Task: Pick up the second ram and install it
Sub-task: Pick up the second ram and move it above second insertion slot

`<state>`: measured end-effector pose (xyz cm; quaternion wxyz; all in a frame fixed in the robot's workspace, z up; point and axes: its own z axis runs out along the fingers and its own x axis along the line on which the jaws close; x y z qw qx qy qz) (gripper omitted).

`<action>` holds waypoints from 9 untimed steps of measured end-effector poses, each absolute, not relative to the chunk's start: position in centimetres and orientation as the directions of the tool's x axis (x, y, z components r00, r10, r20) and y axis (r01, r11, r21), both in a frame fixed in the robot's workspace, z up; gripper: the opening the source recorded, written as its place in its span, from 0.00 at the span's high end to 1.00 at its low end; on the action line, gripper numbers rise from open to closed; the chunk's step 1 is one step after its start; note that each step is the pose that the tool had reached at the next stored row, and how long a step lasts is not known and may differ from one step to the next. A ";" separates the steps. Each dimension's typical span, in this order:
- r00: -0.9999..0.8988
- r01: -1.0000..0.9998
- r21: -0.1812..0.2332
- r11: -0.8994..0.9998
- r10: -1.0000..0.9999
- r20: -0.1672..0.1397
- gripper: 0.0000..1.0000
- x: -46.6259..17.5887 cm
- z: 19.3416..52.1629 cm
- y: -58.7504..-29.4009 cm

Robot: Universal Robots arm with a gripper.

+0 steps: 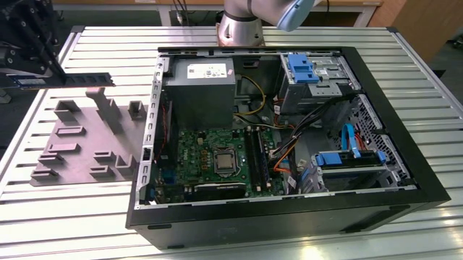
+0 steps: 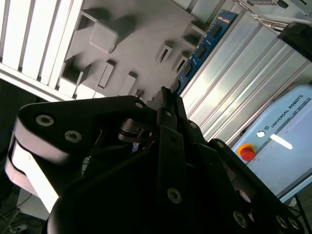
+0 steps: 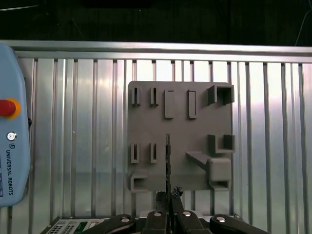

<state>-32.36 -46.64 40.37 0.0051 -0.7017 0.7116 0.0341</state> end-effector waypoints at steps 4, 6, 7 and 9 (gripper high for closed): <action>-0.015 -0.999 0.041 0.013 -0.998 -0.055 0.86 -32.1 40.4 -46.6; -0.015 -0.999 0.041 0.013 -0.998 -0.055 0.86 -32.0 40.4 -46.6; -0.015 -0.999 0.041 0.013 -0.998 -0.055 0.86 -32.0 40.4 -46.6; -0.015 -0.999 0.041 0.013 -0.998 -0.055 0.86 -31.9 40.4 -46.6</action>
